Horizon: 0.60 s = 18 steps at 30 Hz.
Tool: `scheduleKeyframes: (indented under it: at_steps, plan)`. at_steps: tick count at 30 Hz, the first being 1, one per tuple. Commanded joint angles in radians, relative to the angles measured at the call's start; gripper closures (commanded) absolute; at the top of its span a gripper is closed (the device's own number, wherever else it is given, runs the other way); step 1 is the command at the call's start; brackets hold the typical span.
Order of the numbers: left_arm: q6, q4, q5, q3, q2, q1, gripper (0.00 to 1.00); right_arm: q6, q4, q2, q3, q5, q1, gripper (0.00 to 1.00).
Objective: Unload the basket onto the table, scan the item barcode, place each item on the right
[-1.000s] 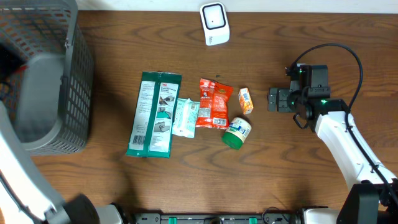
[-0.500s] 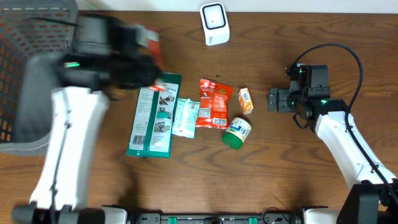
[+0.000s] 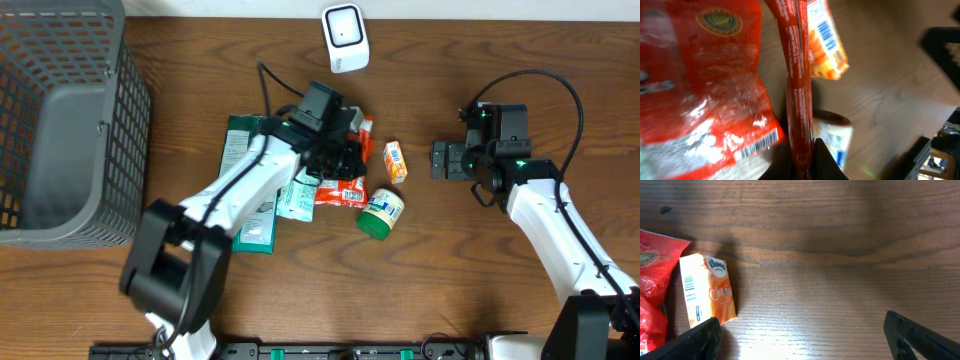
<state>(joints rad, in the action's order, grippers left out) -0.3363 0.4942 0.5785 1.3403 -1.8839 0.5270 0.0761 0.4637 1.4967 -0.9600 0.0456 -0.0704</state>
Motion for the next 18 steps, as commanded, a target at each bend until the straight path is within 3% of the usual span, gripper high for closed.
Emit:
scheduleKeyframes:
  at_steps: [1, 18]
  plan:
    - [-0.030, -0.015, 0.016, -0.002, -0.049, -0.002, 0.93, 0.005, 0.001, -0.006, -0.008, -0.003, 0.003, 0.01]
    - [-0.085, 0.027, -0.188, -0.002, -0.074, -0.006, 0.93, 0.005, 0.001, -0.006, -0.008, -0.003, 0.003, 0.01]
